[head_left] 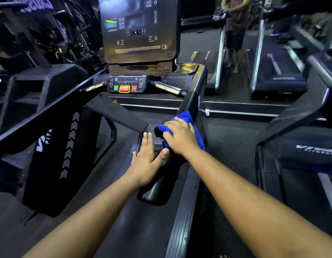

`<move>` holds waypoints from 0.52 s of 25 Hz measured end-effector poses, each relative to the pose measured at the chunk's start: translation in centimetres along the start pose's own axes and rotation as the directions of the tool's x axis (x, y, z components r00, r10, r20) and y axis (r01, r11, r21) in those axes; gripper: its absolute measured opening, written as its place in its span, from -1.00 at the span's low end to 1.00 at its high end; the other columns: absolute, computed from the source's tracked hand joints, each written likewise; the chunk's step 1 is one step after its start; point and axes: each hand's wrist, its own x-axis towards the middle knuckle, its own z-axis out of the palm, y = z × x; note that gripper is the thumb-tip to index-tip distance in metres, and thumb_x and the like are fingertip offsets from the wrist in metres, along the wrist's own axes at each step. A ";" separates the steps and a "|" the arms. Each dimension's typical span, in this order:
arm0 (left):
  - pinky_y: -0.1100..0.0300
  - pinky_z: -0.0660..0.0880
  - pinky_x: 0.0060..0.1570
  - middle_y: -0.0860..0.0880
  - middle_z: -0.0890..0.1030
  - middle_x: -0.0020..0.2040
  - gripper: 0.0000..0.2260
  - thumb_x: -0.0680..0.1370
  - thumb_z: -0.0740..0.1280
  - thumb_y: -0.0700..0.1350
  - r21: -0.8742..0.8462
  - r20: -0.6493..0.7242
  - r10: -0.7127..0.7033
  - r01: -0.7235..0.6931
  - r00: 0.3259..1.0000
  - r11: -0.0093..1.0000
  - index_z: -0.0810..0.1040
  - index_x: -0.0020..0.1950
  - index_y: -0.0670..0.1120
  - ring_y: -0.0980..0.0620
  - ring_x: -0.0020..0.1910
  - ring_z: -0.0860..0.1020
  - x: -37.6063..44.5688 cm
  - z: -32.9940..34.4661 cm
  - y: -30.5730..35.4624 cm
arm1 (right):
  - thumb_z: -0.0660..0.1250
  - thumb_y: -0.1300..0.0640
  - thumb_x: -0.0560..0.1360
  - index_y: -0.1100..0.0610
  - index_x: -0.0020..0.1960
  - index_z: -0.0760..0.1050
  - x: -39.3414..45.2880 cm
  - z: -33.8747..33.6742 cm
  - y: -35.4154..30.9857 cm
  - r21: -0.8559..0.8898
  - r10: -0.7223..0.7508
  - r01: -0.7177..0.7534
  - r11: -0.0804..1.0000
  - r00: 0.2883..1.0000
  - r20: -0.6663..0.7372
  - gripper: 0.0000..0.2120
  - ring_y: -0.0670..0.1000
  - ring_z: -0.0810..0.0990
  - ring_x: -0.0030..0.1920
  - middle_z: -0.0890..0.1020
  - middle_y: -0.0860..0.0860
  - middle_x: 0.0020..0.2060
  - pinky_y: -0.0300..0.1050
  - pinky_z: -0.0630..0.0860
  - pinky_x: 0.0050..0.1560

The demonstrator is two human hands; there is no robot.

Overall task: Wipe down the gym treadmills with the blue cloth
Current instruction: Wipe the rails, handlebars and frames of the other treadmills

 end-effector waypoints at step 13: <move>0.28 0.17 0.32 -0.01 0.23 0.58 -0.03 0.39 0.06 0.54 -0.460 -0.024 -0.054 0.037 0.998 0.887 -0.04 0.64 0.02 0.08 0.52 0.24 -12.7 0.0 -2.0 | -0.02 -0.23 0.51 -0.06 0.45 0.41 -16.6 2.3 -7.4 0.070 -0.094 0.092 0.993 0.995 0.031 -0.40 -0.09 0.12 0.55 0.39 -0.20 0.46 0.06 0.08 0.53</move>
